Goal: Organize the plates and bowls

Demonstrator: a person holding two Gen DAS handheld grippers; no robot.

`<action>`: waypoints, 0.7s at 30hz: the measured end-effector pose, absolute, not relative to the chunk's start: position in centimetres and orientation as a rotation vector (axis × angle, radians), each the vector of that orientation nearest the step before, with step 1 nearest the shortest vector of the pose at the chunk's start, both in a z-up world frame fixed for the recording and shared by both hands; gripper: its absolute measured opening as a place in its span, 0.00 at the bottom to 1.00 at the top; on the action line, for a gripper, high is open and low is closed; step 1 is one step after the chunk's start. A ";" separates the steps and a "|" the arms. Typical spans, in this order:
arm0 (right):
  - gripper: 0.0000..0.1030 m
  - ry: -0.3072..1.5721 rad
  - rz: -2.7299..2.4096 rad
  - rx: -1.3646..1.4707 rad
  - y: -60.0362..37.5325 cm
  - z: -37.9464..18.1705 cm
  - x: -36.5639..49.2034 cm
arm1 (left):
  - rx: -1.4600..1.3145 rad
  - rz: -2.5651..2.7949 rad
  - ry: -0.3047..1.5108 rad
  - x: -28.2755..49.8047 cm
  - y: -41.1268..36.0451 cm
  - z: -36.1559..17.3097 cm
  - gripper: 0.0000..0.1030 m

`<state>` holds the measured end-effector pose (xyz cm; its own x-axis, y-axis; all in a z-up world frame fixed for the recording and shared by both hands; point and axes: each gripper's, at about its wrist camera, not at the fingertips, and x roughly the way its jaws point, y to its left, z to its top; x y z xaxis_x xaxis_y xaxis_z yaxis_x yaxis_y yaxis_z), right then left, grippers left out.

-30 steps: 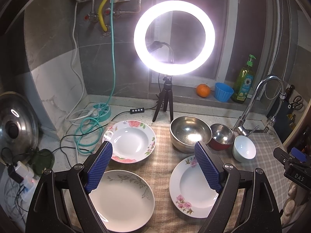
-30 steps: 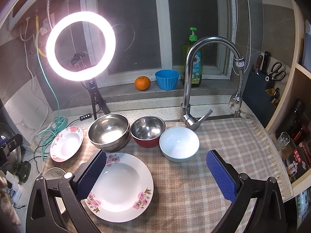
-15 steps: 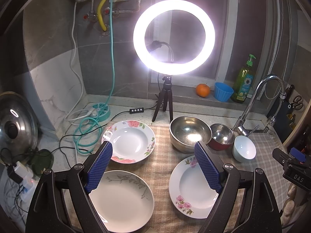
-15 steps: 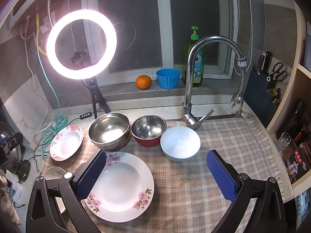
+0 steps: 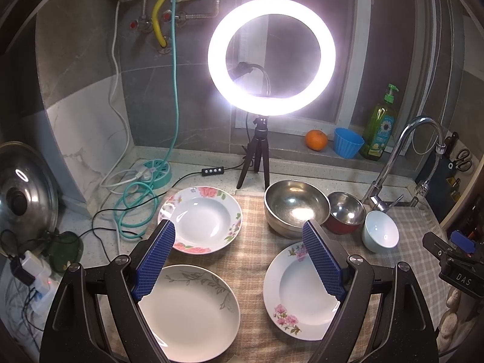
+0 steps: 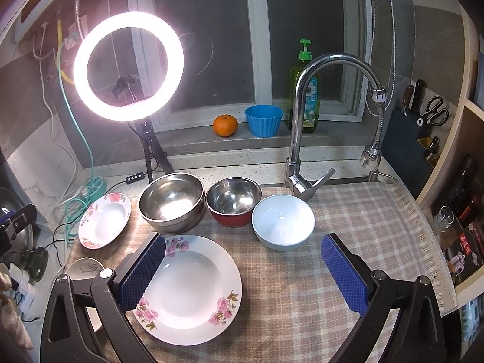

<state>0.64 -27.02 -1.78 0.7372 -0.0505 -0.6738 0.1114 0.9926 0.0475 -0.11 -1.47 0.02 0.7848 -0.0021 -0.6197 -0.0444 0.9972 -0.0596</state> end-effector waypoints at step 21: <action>0.98 0.754 -0.068 0.077 -26.6 -2.3 0.9 | -0.086 0.029 0.681 0.0 -0.6 -0.6 0.84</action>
<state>0.94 -26.57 -2.26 0.7269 -0.0336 -0.6859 0.0890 0.9950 0.0455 -0.03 -0.62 -0.58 0.7768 -0.0008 -0.6297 -0.0552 0.9961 -0.0693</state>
